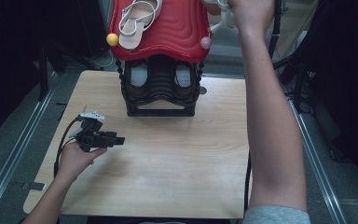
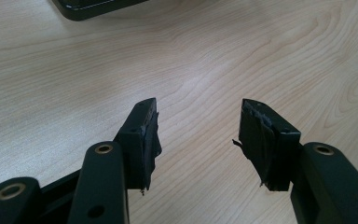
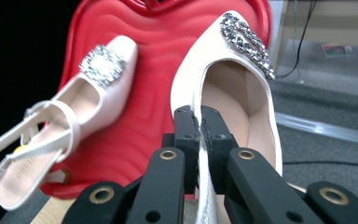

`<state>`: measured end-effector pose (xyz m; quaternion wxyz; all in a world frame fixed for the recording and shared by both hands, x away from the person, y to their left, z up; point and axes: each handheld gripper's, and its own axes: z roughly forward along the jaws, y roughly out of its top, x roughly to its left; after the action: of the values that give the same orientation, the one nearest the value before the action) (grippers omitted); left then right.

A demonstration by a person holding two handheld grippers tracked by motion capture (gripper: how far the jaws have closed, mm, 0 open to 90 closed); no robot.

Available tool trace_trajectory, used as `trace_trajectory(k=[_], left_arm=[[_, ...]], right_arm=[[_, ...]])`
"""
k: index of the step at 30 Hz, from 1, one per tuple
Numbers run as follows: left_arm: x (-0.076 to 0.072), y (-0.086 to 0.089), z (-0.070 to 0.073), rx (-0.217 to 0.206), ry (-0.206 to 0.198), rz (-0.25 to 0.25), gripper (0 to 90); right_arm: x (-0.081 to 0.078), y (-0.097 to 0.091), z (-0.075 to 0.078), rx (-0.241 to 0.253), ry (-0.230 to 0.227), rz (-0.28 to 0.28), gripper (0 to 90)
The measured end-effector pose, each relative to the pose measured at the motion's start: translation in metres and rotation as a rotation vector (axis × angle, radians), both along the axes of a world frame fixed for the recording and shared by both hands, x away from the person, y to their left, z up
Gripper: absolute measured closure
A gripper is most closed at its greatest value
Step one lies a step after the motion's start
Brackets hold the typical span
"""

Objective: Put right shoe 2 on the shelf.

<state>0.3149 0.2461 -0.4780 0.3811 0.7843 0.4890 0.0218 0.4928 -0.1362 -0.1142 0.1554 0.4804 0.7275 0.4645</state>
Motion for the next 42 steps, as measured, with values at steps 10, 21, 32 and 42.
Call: trace_trajectory(k=[10,21,32,42], left_arm=[[0.000,0.000,-0.001,0.002,0.006,-0.011,47.7],[-0.001,-0.001,-0.001,0.008,0.005,-0.009,47.7],[-0.001,-0.001,-0.002,0.008,0.006,-0.010,47.7],[-0.001,-0.002,-0.002,0.008,0.008,-0.013,47.6]], right_arm=[[0.015,0.047,-0.013,-0.047,-0.018,0.036,88.2],[0.012,0.082,-0.040,-0.136,-0.049,0.062,88.1],[0.012,0.090,-0.060,-0.132,-0.062,0.072,88.0],[0.007,0.093,-0.063,-0.131,-0.062,0.095,87.9]])
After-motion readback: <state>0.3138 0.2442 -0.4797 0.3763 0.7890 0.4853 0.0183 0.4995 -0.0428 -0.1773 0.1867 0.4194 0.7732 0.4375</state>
